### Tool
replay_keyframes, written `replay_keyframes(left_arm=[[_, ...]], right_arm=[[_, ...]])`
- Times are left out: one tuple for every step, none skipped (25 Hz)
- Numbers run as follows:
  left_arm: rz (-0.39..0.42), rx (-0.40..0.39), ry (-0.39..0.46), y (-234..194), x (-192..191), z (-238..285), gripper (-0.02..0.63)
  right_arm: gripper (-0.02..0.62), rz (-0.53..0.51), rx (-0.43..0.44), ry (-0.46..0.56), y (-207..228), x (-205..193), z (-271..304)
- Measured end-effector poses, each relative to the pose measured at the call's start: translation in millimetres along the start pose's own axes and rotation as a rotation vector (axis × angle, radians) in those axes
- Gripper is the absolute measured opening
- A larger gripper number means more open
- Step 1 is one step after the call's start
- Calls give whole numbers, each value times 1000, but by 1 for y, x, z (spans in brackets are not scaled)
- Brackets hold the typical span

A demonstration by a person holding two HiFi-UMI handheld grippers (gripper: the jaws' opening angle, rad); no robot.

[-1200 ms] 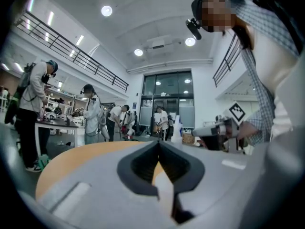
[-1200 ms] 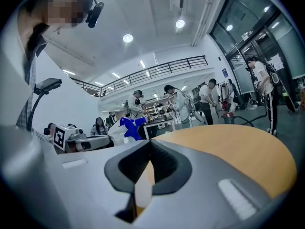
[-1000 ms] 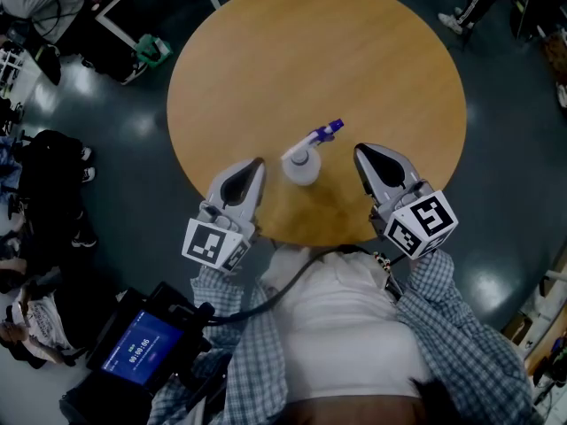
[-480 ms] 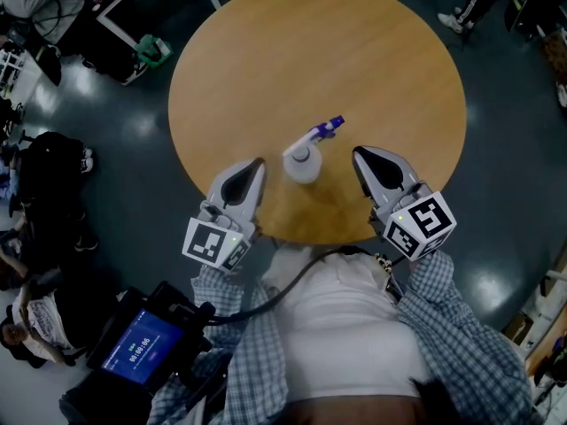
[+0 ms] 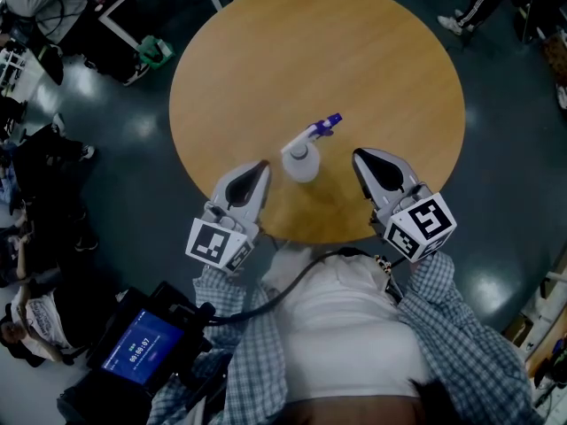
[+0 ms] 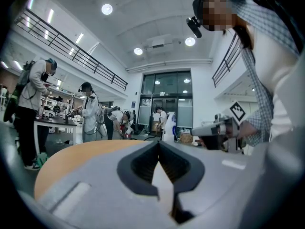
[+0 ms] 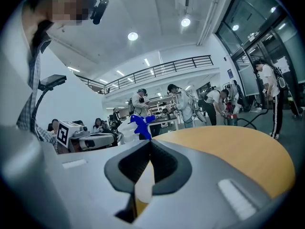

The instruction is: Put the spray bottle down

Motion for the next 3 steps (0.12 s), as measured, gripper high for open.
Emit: replay_keyframes(left_arm=[[0, -1, 0, 0, -1, 0, 2], [0, -2, 1, 0, -1, -1, 2], [1, -2, 1, 0, -1, -1, 2]], right_arm=[[3, -2, 2, 0, -1, 0, 0], [3, -4, 4, 0, -1, 0, 0], [3, -7, 6, 1, -2, -1, 0]])
Point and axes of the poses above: the fingertips, and each gripper's own axes: z forward along the fingers, y to its right, x out of its top, the point moved 2 cm from there along -z, backward along the fingers, and after that the axes turned 2 degrees about -y, right-handed, at the moved point
